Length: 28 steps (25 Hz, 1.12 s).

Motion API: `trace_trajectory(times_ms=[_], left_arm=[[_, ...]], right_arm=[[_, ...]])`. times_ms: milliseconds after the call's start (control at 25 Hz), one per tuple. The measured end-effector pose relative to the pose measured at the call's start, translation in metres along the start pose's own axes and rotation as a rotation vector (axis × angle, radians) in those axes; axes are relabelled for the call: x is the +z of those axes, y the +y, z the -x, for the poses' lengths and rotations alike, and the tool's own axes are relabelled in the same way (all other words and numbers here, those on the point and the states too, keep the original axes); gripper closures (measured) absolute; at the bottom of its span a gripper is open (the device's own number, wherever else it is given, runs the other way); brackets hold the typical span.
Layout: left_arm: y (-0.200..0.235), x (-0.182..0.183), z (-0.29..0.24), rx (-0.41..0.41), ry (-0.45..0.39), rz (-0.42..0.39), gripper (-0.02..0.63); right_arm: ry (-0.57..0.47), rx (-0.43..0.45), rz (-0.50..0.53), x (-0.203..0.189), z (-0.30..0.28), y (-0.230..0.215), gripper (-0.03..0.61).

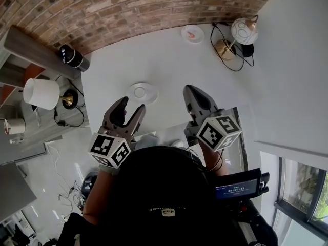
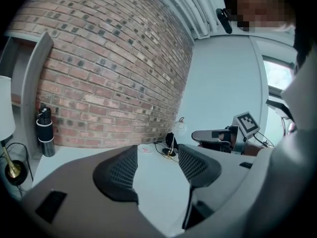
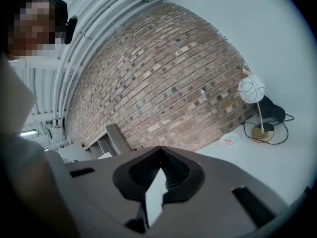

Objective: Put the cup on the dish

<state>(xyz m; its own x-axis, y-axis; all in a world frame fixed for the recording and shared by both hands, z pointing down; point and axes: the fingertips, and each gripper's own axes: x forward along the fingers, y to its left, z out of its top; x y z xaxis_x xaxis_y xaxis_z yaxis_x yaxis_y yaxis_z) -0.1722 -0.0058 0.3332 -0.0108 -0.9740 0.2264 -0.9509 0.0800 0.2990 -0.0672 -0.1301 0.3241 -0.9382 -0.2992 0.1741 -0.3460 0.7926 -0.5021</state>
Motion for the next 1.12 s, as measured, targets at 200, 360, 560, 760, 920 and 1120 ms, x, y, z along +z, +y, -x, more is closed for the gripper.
trace_trajectory(times_ms=[200,360,560,760,920,1120], left_arm=[[0.007,0.010,0.004,0.010,-0.050,0.034,0.425],[0.003,0.014,0.000,0.005,-0.063,0.028,0.451],[0.010,0.011,-0.002,0.038,-0.051,0.050,0.607],[0.014,0.008,-0.005,0.028,-0.028,0.074,0.609],[0.011,0.005,-0.007,0.008,-0.018,0.076,0.609],[0.013,0.001,-0.006,0.012,-0.007,0.069,0.609]], right_arm=[[0.000,0.001,-0.001,-0.001,-0.002,0.003,0.575],[0.001,0.002,0.000,0.000,-0.002,0.001,0.575],[0.005,0.002,-0.006,-0.001,0.000,-0.002,0.575],[0.044,0.011,0.027,-0.009,-0.002,0.000,0.577],[0.049,0.022,0.027,-0.010,-0.002,0.001,0.577],[0.047,0.021,0.018,-0.010,-0.002,0.000,0.577]])
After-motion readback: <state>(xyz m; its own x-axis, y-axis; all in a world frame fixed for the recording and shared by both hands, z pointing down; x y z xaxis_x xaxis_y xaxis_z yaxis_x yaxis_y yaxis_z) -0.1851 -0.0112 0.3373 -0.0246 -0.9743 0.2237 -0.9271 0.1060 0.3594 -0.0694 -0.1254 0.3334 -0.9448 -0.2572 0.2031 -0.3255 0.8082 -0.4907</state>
